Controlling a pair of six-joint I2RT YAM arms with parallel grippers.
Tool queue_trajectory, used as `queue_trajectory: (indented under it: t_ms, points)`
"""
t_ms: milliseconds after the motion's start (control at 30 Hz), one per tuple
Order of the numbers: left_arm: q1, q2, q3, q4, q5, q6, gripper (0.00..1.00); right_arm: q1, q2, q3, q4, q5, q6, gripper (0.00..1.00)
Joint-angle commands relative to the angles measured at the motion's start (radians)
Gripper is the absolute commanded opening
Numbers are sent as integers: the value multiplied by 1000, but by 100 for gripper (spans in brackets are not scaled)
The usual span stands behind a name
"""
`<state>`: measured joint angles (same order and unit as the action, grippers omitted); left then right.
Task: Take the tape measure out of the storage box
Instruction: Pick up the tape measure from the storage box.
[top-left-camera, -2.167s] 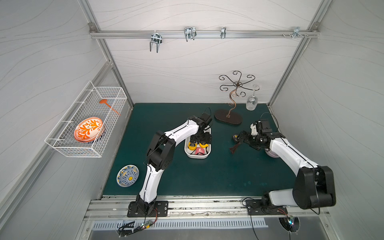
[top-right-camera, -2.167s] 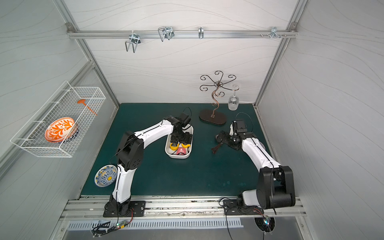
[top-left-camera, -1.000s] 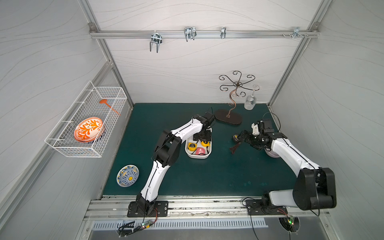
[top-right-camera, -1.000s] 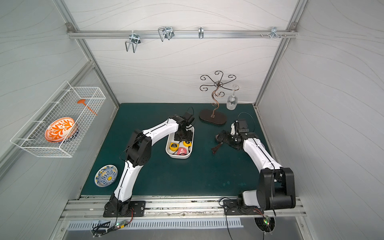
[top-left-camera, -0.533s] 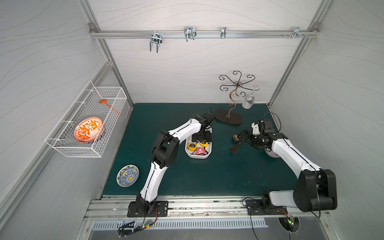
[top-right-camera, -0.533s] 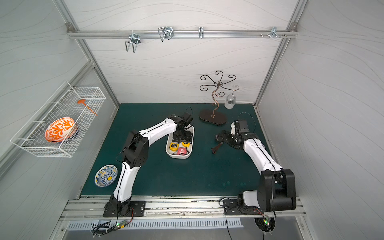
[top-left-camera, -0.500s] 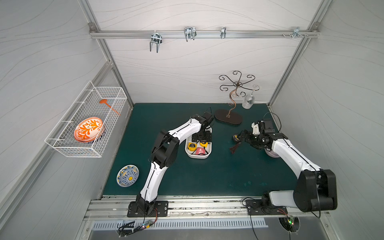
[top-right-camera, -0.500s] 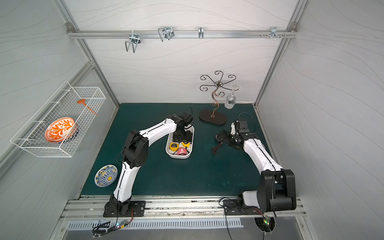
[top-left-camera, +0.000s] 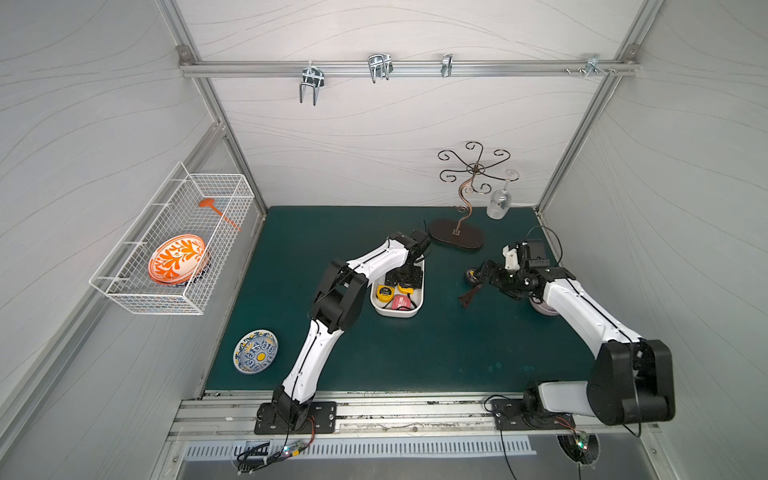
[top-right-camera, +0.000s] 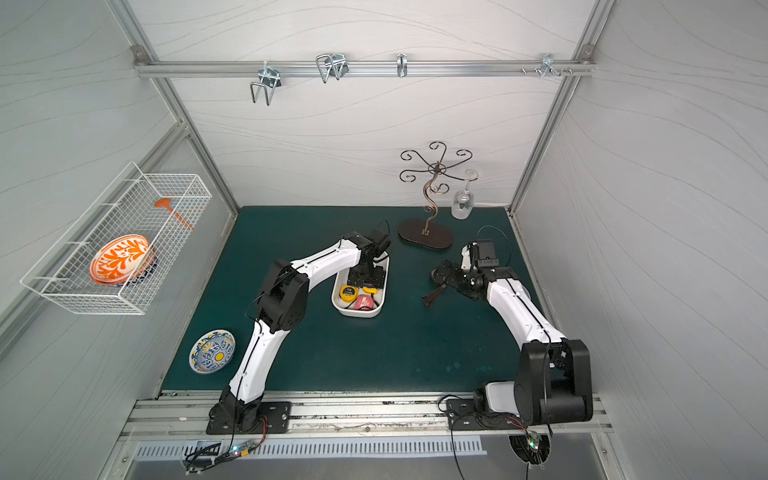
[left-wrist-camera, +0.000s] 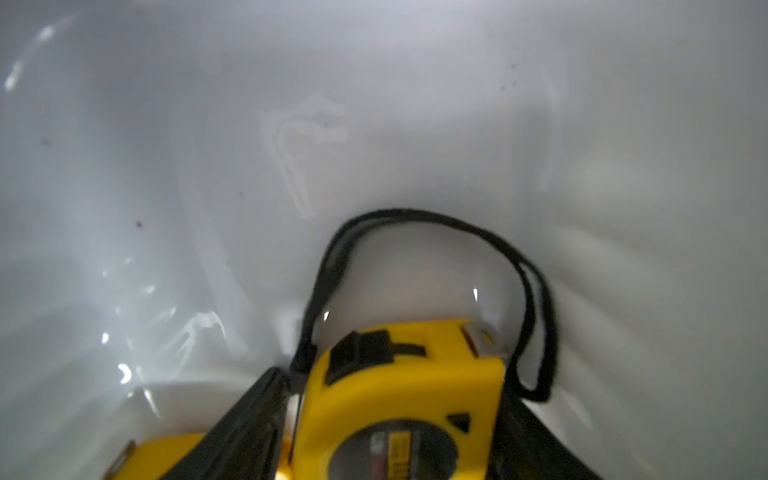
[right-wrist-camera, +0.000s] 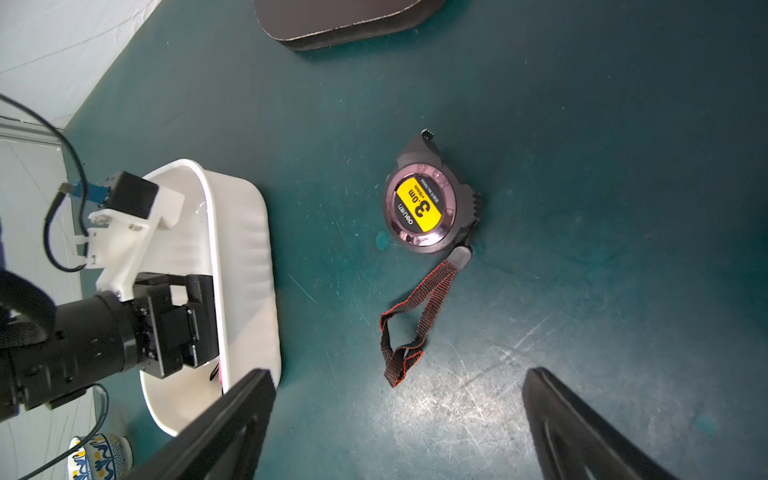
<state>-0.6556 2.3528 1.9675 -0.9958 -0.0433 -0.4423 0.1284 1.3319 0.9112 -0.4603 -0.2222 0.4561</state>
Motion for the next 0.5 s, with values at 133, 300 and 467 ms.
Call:
queue_trajectory:
  t_ms: [133, 300, 467]
  points:
    - [-4, 41, 25, -16, -17, 13, 48, -6, -22, -17, 11, -13, 10, 99]
    - [7, 0, 6, -13, -8, 0, 27, -5, -25, -25, 24, -31, 10, 99]
    - [37, -94, -21, 5, 8, -32, 8, 5, -31, -38, 53, -58, 6, 99]
